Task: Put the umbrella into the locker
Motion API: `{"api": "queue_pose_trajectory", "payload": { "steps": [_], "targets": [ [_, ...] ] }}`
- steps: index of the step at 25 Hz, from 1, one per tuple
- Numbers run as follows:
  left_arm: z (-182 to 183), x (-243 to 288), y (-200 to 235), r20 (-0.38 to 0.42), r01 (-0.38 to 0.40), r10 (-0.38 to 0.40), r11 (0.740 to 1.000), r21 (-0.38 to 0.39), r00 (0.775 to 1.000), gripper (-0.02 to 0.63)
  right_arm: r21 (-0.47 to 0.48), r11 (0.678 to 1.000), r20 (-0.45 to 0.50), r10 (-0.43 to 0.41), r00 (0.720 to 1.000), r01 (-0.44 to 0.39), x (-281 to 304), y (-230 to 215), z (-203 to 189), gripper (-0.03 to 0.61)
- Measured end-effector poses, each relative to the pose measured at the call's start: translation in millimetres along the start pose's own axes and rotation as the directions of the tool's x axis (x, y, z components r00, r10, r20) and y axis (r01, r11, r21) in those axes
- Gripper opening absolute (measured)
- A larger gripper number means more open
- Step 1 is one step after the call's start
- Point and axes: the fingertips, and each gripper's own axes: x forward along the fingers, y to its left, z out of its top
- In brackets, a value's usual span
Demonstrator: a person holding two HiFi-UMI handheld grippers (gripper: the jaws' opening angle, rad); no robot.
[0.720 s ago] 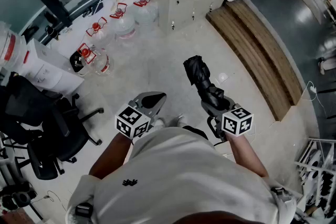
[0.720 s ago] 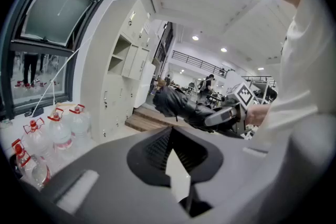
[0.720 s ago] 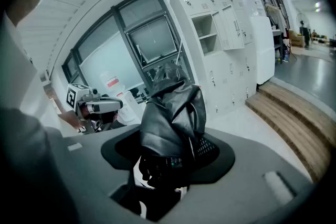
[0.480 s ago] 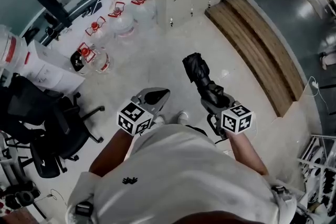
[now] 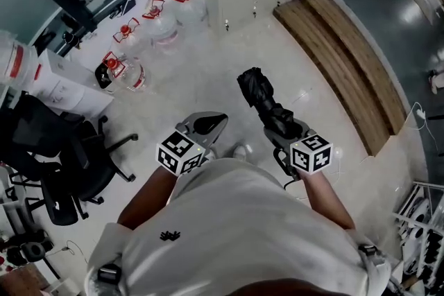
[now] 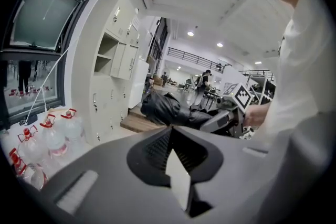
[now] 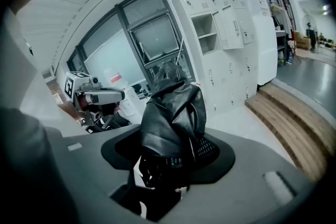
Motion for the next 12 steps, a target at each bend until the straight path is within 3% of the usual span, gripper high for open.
{"api": "queue_pose_trajectory", "payload": {
  "steps": [7, 12],
  "targets": [
    [7, 21, -3, 0.003, -0.041, 0.041, 0.999, 0.008, 0.999, 0.055, -0.016, 1.0, -0.002, 0.014, 1.0, -0.014, 1, -28, 0, 0.244],
    [11, 34, 6, 0.005, -0.059, 0.059, 0.998, -0.019, 0.998, 0.055, 0.026, 0.999, -0.01, 0.024, 1.0, -0.024, 11, -43, 1, 0.242]
  ]
}}
